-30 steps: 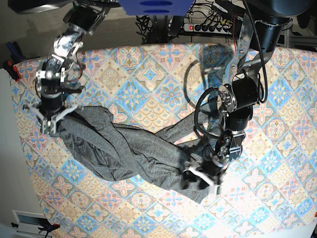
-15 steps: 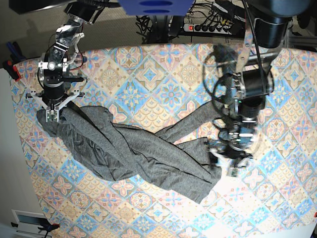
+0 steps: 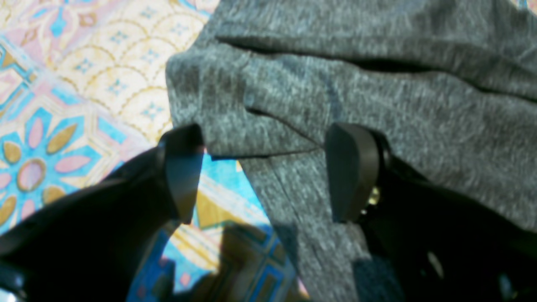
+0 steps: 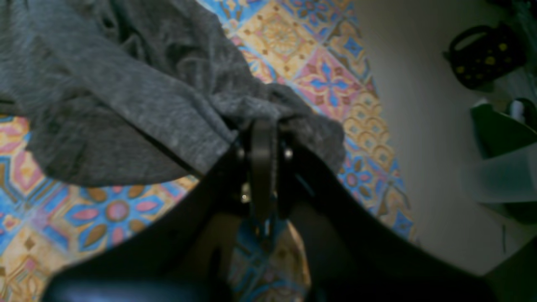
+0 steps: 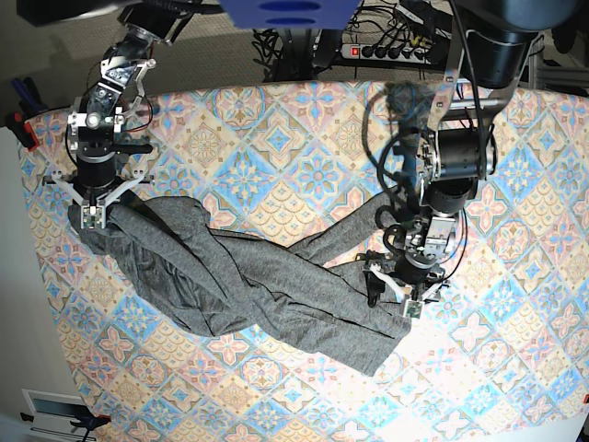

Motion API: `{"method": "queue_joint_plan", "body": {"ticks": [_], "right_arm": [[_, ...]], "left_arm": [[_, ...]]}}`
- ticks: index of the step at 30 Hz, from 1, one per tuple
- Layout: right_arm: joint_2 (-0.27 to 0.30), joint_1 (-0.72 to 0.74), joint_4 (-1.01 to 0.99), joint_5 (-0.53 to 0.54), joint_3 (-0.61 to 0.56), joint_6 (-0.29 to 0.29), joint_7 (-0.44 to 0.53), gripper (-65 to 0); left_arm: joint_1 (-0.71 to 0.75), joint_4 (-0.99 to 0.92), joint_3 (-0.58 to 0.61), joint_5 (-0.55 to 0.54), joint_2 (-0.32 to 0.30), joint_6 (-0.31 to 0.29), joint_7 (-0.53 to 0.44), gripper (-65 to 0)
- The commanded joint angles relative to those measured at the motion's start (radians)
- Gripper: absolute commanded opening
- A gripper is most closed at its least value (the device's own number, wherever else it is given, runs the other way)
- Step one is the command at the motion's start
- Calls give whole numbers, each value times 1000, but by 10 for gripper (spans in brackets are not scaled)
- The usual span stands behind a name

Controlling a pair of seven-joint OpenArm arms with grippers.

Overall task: Layout the t-shirt on the table in an organized manner, then fold the t-shirt properly
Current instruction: 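Lay the twisted shirt down and move the left gripper along its fabric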

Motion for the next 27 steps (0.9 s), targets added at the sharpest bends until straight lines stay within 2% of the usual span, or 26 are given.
{"method": "queue_joint_plan", "body": {"ticks": [1, 4, 7, 10, 14, 15, 17, 20, 27], "right_arm": [[8, 10, 19, 4, 5, -8, 24, -650], [8, 10, 20, 4, 7, -8, 24, -650], [8, 10, 20, 4, 8, -8, 24, -650], [8, 10, 20, 4, 8, -8, 24, -650], [8, 10, 20, 4, 8, -8, 24, -650], [8, 10, 20, 4, 8, -8, 24, -650], [8, 10, 20, 4, 8, -8, 24, -650], [8, 10, 19, 4, 8, -8, 24, -650], [8, 12, 19, 4, 8, -8, 24, -650]], "left_arm": [[-2, 5, 2, 18, 6, -19, 45, -207], [6, -3, 11, 26, 12, -25, 48, -215], [32, 2, 91, 38, 24, -25, 88, -281], [69, 2, 153, 37, 57, -22, 91, -417], [109, 4, 157, 37, 83, -19, 90, -626], [113, 4, 160, 41, 87, -19, 97, -638], [133, 1, 162, 44, 87, -19, 97, -613], [196, 2, 160, 41, 83, -24, 97, -628], [386, 39, 148, 31, -12, -25, 88, -628]]}}
